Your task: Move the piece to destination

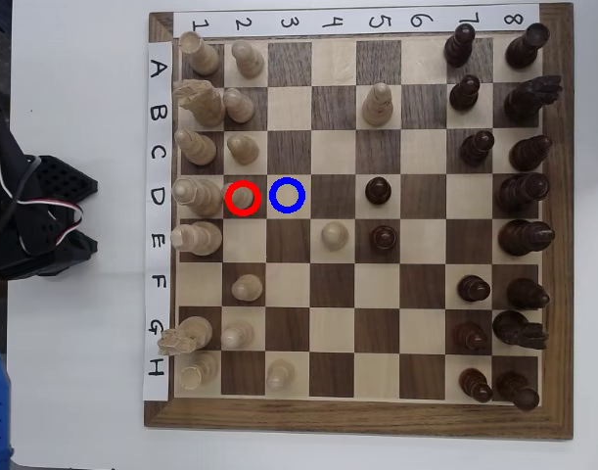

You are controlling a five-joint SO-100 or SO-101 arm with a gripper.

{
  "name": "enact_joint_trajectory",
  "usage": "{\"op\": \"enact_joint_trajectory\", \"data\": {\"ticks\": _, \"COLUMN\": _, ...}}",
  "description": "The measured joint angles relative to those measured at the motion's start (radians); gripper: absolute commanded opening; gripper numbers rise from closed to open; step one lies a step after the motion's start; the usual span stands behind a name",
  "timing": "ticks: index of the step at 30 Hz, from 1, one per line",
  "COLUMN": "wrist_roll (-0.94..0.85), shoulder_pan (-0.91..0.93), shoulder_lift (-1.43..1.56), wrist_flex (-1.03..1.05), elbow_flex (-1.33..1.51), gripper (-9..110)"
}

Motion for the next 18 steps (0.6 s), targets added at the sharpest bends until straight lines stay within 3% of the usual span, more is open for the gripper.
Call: {"op": "enact_joint_trajectory", "data": {"ticks": 18, "wrist_roll": 0.247, "shoulder_pan": -0.296, "shoulder_lift": -0.270, "wrist_flex": 0.106, "elbow_flex": -0.500, "gripper": 3}}
